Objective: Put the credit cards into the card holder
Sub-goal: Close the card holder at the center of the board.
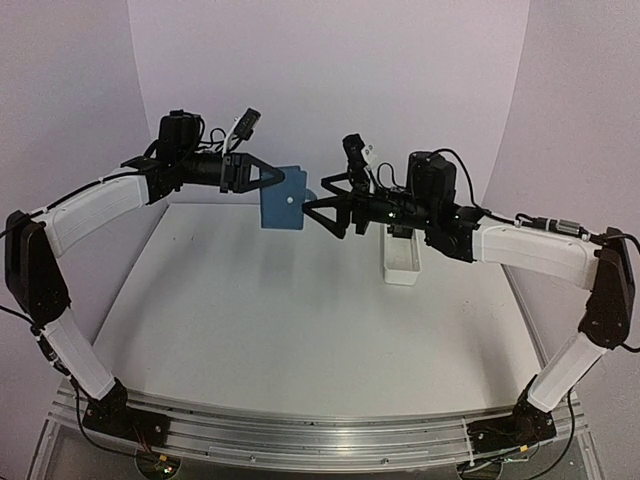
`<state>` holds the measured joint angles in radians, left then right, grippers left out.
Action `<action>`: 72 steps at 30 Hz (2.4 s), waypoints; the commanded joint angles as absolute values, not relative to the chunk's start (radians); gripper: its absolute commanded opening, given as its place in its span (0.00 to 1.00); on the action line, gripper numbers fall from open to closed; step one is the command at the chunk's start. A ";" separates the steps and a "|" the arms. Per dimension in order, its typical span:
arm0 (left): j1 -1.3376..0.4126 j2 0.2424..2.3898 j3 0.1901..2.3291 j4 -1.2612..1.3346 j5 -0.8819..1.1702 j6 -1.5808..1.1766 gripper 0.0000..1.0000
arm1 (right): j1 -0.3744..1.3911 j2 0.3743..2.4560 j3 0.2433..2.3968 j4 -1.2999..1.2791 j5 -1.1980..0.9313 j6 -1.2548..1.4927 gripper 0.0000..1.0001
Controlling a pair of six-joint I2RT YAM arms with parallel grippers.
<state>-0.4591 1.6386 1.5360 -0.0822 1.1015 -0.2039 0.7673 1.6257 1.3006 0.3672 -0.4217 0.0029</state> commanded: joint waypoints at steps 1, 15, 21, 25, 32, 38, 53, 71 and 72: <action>-0.460 1.725 1.534 -0.418 1.078 0.059 0.00 | 0.720 1.580 1.257 0.328 -0.417 0.140 0.98; -0.511 1.933 0.988 0.142 1.168 -0.383 0.00 | 0.710 1.870 1.131 0.204 -0.482 0.440 0.46; -0.519 2.030 0.895 0.312 1.073 -0.534 0.02 | 0.743 1.960 1.116 0.210 -0.577 0.549 0.42; -0.522 2.070 0.878 0.360 1.011 -0.585 0.08 | 0.751 2.007 1.101 0.261 -0.616 0.607 0.40; -0.513 2.087 0.870 0.311 0.959 -0.579 0.47 | 0.775 2.157 1.146 0.321 -0.676 0.663 0.32; -0.491 2.023 0.874 0.119 0.938 -0.446 0.64 | 0.775 2.210 1.169 0.391 -0.714 0.709 0.29; -0.496 2.047 0.875 0.107 0.885 -0.401 0.57 | 0.775 2.211 1.177 0.481 -0.777 0.716 0.18; -0.506 2.060 0.899 0.080 0.929 -0.306 0.43 | 0.786 2.243 1.244 0.597 -0.759 0.798 0.00; -0.507 2.060 0.903 0.072 0.932 -0.296 0.43 | 0.786 2.238 1.245 0.597 -0.747 0.802 0.00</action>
